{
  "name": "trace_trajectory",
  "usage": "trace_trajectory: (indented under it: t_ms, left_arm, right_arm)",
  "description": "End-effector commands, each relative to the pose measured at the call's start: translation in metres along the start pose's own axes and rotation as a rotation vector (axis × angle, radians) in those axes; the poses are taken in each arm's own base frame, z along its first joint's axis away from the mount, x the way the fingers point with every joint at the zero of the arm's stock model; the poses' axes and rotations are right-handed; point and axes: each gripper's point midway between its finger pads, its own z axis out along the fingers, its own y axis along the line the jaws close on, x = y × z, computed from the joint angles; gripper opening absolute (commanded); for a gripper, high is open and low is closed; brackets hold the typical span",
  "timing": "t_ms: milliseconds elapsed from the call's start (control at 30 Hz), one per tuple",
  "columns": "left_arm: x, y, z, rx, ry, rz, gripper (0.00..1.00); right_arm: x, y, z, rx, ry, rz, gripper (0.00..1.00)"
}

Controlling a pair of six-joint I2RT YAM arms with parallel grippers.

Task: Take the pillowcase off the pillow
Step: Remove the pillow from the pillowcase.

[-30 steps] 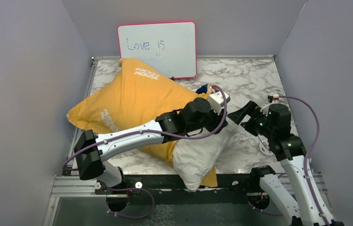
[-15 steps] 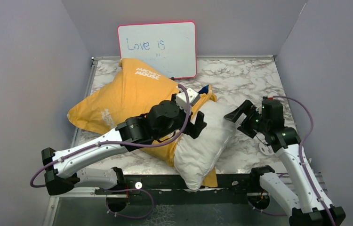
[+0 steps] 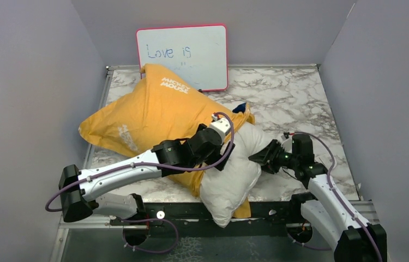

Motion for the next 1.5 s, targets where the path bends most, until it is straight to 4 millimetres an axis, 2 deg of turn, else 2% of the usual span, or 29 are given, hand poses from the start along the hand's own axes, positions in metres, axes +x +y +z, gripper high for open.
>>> trace_trajectory:
  t_ms: [0,33,67,100,167,233,267,300,333,400,467,500,567,633,667,767,900,967,1033,1133,1200,1333,1467]
  left_arm:
    - [0.014,-0.005,0.011,0.005,0.056,-0.013,0.79]
    - [0.017,-0.005,0.011,0.004,0.061,-0.018,0.75]
    - [0.018,-0.004,0.011,0.001,0.062,-0.025,0.72]
    - [0.02,-0.003,0.01,-0.003,0.061,-0.032,0.71]
    - [0.021,0.001,0.005,-0.008,0.05,-0.056,0.71]
    - [0.018,0.002,-0.003,-0.002,0.026,-0.08,0.73]
    - [0.016,0.003,-0.007,0.002,0.015,-0.092,0.76]
    - [0.015,0.003,-0.01,0.007,0.008,-0.101,0.77]
    - [0.015,0.003,-0.012,0.01,0.003,-0.111,0.78]
    - [0.016,0.002,-0.015,0.022,-0.002,-0.127,0.8]
    - [0.018,0.001,-0.014,0.029,0.002,-0.135,0.82]
    - [0.019,0.0,-0.014,0.032,0.007,-0.14,0.82]
    - [0.02,-0.003,-0.012,0.041,0.011,-0.149,0.82]
    - [0.02,-0.007,-0.009,0.054,0.013,-0.152,0.82]
    - [0.019,-0.009,-0.008,0.062,0.011,-0.156,0.82]
    - [0.014,-0.018,-0.004,0.101,0.0,-0.161,0.82]
    - [0.006,-0.039,0.0,0.188,-0.015,-0.166,0.82]
    - [0.005,-0.047,0.004,0.215,-0.013,-0.17,0.82]
    - [0.007,-0.051,0.008,0.216,-0.005,-0.183,0.82]
    - [0.016,-0.049,0.016,0.197,0.017,-0.2,0.82]
    - [0.022,-0.047,0.02,0.181,0.031,-0.203,0.82]
    - [0.028,-0.045,0.023,0.167,0.042,-0.198,0.79]
    - [0.03,-0.043,0.025,0.158,0.045,-0.185,0.77]
  right_arm:
    - [-0.033,0.053,-0.005,-0.102,-0.072,-0.162,0.37]
    - [-0.049,0.051,-0.008,-0.021,-0.126,-0.185,0.27]
    - [-0.07,0.056,-0.013,0.048,-0.198,-0.231,0.08]
    - [-0.095,0.059,-0.021,0.133,-0.291,-0.266,0.01]
    - [-0.141,0.061,-0.041,0.295,-0.46,-0.312,0.01]
    - [-0.176,0.068,-0.056,0.392,-0.581,-0.349,0.0]
    - [-0.188,0.081,-0.061,0.39,-0.605,-0.369,0.0]
    - [-0.195,0.085,-0.059,0.394,-0.597,-0.381,0.01]
    - [-0.198,0.089,-0.052,0.385,-0.574,-0.402,0.06]
    - [-0.193,0.095,-0.032,0.341,-0.447,-0.446,0.17]
    - [-0.177,0.09,-0.013,0.328,-0.278,-0.447,0.44]
    - [-0.169,0.083,-0.007,0.337,-0.21,-0.438,0.53]
    - [-0.155,0.07,-0.006,0.351,-0.16,-0.411,0.63]
    - [-0.141,0.063,-0.014,0.334,-0.174,-0.421,0.77]
    - [-0.133,0.062,-0.019,0.318,-0.184,-0.421,0.8]
    - [-0.101,0.058,-0.033,0.269,-0.159,-0.396,0.83]
    - [-0.047,0.055,-0.043,0.147,-0.037,-0.354,0.83]
    - [-0.027,0.045,-0.047,0.134,-0.007,-0.321,0.83]
    - [-0.02,0.031,-0.054,0.184,-0.021,-0.296,0.84]
    - [-0.023,0.014,-0.069,0.291,-0.097,-0.268,0.84]
    - [-0.018,0.008,-0.076,0.331,-0.11,-0.228,0.87]
    - [-0.001,0.016,-0.076,0.244,-0.064,-0.241,0.88]
    - [0.045,0.03,-0.058,-0.045,0.152,-0.213,0.88]
